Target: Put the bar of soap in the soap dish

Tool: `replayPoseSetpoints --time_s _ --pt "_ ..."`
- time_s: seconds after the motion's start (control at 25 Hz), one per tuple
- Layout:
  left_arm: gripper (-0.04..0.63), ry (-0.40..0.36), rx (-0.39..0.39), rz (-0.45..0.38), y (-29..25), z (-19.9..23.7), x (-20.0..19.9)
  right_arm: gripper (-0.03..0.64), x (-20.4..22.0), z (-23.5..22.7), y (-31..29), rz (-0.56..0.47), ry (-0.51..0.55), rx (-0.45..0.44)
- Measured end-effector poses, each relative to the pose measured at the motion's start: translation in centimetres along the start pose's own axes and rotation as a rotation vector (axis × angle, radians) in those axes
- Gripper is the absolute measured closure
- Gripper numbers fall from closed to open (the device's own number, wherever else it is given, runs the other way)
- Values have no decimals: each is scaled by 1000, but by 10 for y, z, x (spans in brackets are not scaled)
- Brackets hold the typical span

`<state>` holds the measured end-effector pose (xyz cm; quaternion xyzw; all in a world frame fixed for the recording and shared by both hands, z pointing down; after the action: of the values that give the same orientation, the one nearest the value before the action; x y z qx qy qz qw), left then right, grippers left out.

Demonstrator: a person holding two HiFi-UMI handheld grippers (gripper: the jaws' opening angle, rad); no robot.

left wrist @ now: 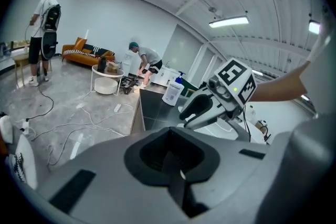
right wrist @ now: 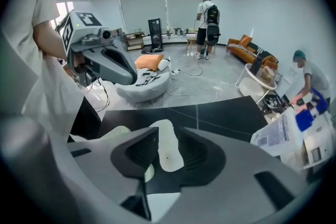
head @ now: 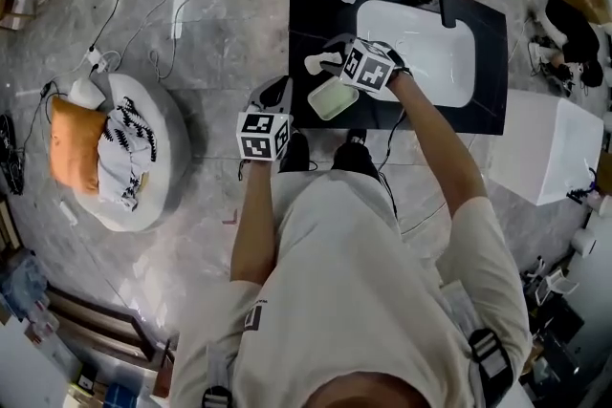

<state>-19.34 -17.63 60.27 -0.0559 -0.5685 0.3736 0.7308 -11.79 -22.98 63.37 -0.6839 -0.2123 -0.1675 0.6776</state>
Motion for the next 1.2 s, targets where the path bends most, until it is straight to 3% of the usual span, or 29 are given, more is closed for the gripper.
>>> replayPoseSetpoints --time_s 0.36,0.48,0.84,1.04,1.2 --pt "591 -3 -7 4 8 0 13 377 19 13 -27 191 277 -101" --pt "591 8 -20 -1 12 5 17 348 24 13 -33 238 325 -129" --pt "591 40 -48 -12 21 14 24 350 32 11 -50 314 358 -159" --pt "591 44 -52 -14 21 14 26 410 31 11 -49 327 376 -193" --pt "591 39 -48 -13 22 12 25 416 30 12 -48 333 378 -188"
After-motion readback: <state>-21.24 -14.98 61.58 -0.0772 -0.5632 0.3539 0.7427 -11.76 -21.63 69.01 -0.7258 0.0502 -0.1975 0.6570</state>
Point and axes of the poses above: the fingertips, and each gripper's own axes: y backward along the fingers, z to its left, x out of its underside, the point moved 1 cm from there along y, backward along the fingers
